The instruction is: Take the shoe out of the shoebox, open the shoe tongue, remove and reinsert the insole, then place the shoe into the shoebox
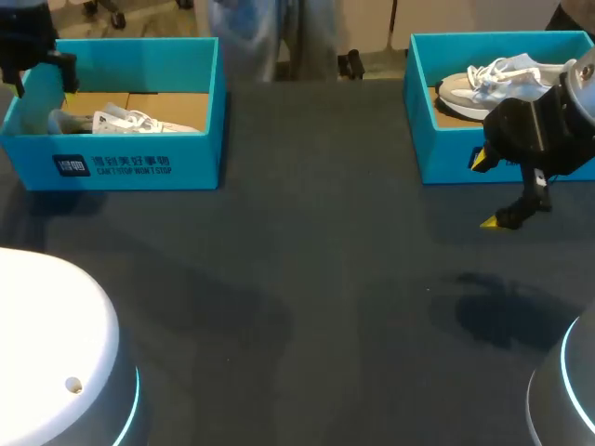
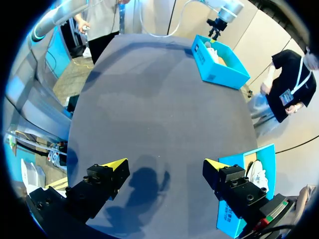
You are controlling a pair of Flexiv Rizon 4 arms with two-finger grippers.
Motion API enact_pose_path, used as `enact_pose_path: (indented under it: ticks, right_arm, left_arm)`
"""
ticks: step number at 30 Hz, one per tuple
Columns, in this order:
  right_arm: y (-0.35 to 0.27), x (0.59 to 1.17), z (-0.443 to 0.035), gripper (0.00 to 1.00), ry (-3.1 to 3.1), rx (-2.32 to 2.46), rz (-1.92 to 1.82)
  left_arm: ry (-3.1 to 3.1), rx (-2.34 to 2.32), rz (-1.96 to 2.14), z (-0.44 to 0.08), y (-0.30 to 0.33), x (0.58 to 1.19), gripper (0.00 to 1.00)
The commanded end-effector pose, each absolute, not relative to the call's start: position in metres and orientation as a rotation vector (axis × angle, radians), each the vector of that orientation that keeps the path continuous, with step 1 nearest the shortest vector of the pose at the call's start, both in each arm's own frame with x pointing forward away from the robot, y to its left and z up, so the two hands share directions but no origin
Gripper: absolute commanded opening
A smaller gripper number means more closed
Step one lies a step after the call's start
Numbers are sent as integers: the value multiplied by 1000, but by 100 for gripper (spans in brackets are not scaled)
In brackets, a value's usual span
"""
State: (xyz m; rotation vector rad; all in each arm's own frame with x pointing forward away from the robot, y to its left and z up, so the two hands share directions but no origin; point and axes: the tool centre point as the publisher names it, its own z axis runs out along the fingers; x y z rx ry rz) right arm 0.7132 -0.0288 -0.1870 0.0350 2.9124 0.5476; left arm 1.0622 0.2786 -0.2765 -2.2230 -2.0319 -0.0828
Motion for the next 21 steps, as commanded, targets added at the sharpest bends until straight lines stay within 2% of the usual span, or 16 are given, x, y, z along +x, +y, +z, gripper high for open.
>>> enact_pose_path:
  ticks: [1,15,21]
  right_arm:
    - [-28,714,-188,100,2914,36,545]
    - [-28,714,-188,100,2914,36,545]
    - [-28,714,-188,100,2914,36,545]
  left_arm:
    - [-2083,-2191,-106,-257,283,1044,100]
    - [-2132,-2142,60,-190,272,1011,100]
    - [-2132,-2142,60,-190,272,1011,100]
